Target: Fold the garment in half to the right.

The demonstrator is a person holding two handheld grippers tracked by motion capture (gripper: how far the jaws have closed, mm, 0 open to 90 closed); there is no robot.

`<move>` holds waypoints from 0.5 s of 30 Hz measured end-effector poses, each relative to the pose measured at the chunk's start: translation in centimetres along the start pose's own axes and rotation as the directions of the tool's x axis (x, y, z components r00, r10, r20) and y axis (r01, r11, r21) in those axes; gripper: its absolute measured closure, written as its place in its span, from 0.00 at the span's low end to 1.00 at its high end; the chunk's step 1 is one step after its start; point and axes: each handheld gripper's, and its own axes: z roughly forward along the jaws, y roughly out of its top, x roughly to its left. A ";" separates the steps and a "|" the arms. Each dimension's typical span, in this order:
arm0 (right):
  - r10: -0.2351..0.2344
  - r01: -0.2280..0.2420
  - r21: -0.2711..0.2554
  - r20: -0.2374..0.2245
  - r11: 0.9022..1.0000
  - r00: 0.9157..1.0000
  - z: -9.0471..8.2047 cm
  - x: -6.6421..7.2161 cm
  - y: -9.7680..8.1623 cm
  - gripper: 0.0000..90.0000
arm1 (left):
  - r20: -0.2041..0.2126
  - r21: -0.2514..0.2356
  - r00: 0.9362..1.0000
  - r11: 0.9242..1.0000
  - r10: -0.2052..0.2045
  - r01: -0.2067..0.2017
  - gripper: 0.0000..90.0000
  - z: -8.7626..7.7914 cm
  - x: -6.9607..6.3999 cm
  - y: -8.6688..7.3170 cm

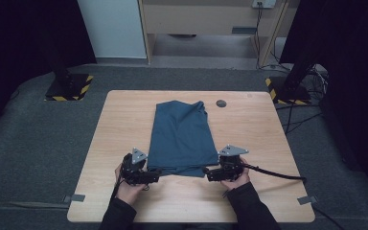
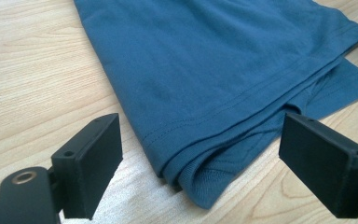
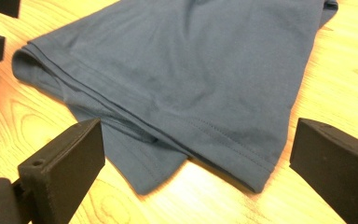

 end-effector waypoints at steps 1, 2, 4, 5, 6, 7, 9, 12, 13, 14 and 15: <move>0.001 -0.001 0.005 0.005 1.000 1.000 0.0 0.0 0.0 0.03 | 0.000 -0.002 1.000 1.000 0.005 -0.005 0.13 -0.1 0.0 -0.1; -0.005 0.005 0.008 0.012 1.000 1.000 0.0 0.0 -0.1 0.03 | -0.001 -0.006 1.000 1.000 0.005 -0.005 0.13 -0.2 0.0 -0.2; -0.008 0.007 0.011 0.018 1.000 1.000 -0.1 0.1 -0.1 0.03 | 0.001 -0.009 1.000 1.000 0.004 -0.004 0.13 -0.3 0.0 -0.2; 0.000 0.000 0.007 0.020 1.000 1.000 -0.2 0.0 -0.3 0.03 | -0.002 -0.012 1.000 1.000 0.005 -0.005 0.12 -0.5 0.0 -0.4; 0.005 -0.005 0.006 0.021 1.000 1.000 -0.3 -0.1 -0.3 0.03 | -0.002 -0.012 1.000 1.000 0.005 -0.005 0.12 -0.5 0.0 -0.4; 0.009 -0.009 0.002 0.023 1.000 1.000 -0.4 -0.2 -0.4 0.03 | -0.002 -0.014 1.000 1.000 0.004 -0.004 0.12 -0.6 0.0 -0.5; 0.017 -0.017 0.002 0.029 1.000 0.999 -0.6 -0.4 -0.6 0.03 | -0.004 -0.011 1.000 1.000 0.004 -0.004 0.12 -0.6 0.0 -0.7; 0.020 -0.020 -0.003 0.039 1.000 0.999 -1.0 -0.6 -0.8 0.03 | -0.005 -0.012 1.000 1.000 0.005 -0.005 0.11 -0.7 0.1 -0.9; 0.021 -0.021 -0.004 0.043 1.000 0.999 -1.1 -0.7 -0.9 0.03 | -0.007 -0.013 1.000 1.000 0.004 -0.004 0.11 -0.8 0.2 -1.0; 0.023 -0.023 -0.004 0.046 1.000 0.999 -1.2 -0.7 -1.0 0.03 | -0.010 -0.009 1.000 1.000 0.006 -0.006 0.11 -0.8 0.2 -1.1; 0.026 -0.026 -0.004 0.046 1.000 0.999 -1.2 -0.8 -1.1 0.03 | -0.013 -0.008 1.000 1.000 0.008 -0.008 0.10 -0.9 0.2 -1.1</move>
